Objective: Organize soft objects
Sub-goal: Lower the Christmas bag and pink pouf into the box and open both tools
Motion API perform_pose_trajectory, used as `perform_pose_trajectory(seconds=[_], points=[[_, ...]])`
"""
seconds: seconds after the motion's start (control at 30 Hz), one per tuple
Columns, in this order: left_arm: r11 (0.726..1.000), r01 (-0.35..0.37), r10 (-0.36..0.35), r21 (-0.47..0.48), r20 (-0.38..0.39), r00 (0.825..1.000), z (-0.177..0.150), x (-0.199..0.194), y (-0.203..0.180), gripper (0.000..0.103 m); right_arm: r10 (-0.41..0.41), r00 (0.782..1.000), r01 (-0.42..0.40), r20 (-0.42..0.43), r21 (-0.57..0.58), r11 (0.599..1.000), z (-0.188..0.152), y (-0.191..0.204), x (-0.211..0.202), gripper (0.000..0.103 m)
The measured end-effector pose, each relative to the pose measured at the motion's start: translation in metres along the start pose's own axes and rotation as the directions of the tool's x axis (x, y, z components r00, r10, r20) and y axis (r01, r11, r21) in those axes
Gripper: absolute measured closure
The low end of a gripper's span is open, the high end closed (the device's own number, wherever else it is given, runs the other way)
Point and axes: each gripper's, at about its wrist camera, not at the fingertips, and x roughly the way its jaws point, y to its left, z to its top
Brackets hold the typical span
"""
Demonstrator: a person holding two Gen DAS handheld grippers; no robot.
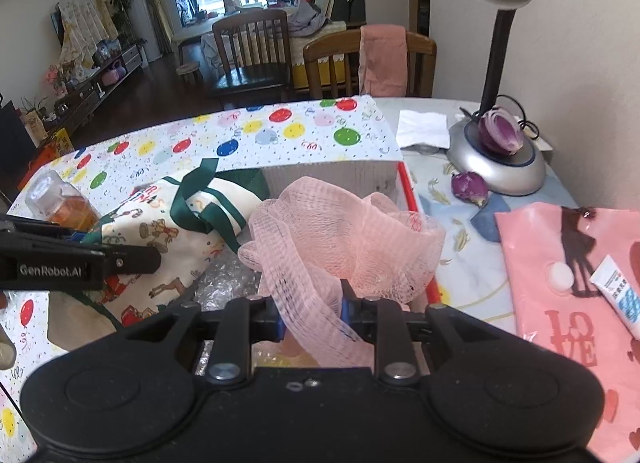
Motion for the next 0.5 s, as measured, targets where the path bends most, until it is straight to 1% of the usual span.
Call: perform_pose_trajectory(seconds=[0.1,0.27,0.37,0.43,0.5], points=[[1.000,0.000,0.000,0.011,-0.019,1.000,-0.004,0.007,-0.002,0.067,-0.002,1.000,0.002,-0.022,-0.008,1.000,0.000,-0.001,0.009,0.076],[1.000,0.004,-0.003,0.012,-0.050,0.999,-0.010,0.017,-0.002,0.063,0.004,0.999,-0.004,-0.046,-0.017,1.000,-0.006,-0.002,0.013,0.072],[1.000,0.003,-0.002,0.015,-0.067,0.998,-0.012,0.020,-0.002,0.053,0.008,0.999,-0.009,-0.047,-0.028,1.000,-0.008,-0.001,0.012,0.063],[1.000,0.001,0.000,0.015,-0.066,0.998,-0.014,0.021,-0.001,0.043,0.005,0.999,-0.007,-0.045,-0.039,0.999,-0.009,0.000,0.011,0.053],[1.000,0.006,-0.005,0.017,-0.063,0.998,-0.015,0.021,0.000,0.040,-0.003,0.999,0.001,-0.040,-0.046,0.999,-0.009,0.001,0.010,0.046]])
